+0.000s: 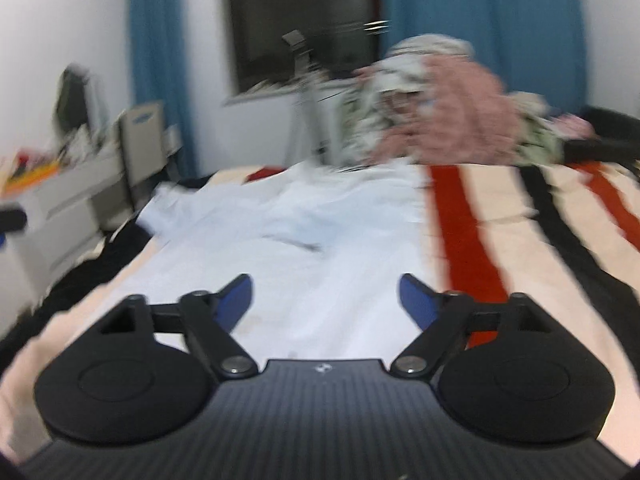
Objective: Fold clothes
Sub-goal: 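Grasp the shirt hem with the right gripper and fold it up toward the collar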
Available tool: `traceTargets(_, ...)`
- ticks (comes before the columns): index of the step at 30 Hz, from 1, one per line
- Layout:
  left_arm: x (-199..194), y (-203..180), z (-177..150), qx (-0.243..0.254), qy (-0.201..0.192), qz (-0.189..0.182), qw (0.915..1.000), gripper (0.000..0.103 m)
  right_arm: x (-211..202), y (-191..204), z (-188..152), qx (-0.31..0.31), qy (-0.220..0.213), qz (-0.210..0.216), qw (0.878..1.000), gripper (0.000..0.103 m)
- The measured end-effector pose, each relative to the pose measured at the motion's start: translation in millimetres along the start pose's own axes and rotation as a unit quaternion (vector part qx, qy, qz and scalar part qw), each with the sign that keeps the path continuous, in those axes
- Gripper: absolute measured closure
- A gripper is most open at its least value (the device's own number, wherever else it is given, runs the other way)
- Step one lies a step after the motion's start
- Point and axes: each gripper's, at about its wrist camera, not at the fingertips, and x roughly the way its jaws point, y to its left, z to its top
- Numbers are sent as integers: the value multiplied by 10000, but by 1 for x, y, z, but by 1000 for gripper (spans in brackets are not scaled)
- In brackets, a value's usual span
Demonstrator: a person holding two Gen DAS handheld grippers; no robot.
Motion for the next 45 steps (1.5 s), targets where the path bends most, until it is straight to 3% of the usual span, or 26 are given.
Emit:
traceTargets(4,15,41,1,-840,1,470,9954,0,86,73,17,-784,164,651,9947,28)
traceTargets(8,32,73,-1,-1418,5,1107,9837,0,178,159,27,-1430,451,1109,9825,31)
traceTargets(12,50,92,-6,-1749,-8,1495,9732,0,255,221,32,-1592,605,1026,9800,32)
traceTargets(13,53,97,-9,-1806,0,1546,9713,0,272,232,31,-1726,564,875,9795,38)
traceTargets(17,69,106,-18,-2013,-35,1727,9642,0,314,255,39,-1724,250,575,9830,43)
traceTargets(20,78,109,-21,-2055,-126,1801,9619,0,341,260,51,-1691,106,207,9853,53)
traceTargets(23,82,105,-25,-1955,-195,1848,9629,0,368,259,65,-1591,193,-11,9871,71)
traceTargets(25,86,102,-27,-1885,-179,1866,9640,0,379,261,73,-1675,264,-35,9855,90)
traceTargets(26,87,101,-27,-1863,-172,1859,9646,0,377,261,76,-1788,170,-76,9837,91)
traceTargets(30,86,93,-28,-1729,-234,1769,9686,0,342,231,102,-1587,-706,-169,9847,92)
traceTargets(34,79,78,-28,-1496,-310,1579,9756,0,300,163,132,-921,-1420,-434,9846,92)
traceTargets(36,77,70,-28,-1392,-316,1428,9794,0,284,122,139,-612,-1553,-681,9836,92)
traceTargets(42,88,45,-39,-1052,-139,1028,9890,0,275,-7,129,217,-1359,-1587,9777,92)
traceTargets(45,98,35,-46,-888,-33,942,9916,0,291,-51,109,446,-822,-1610,9825,90)
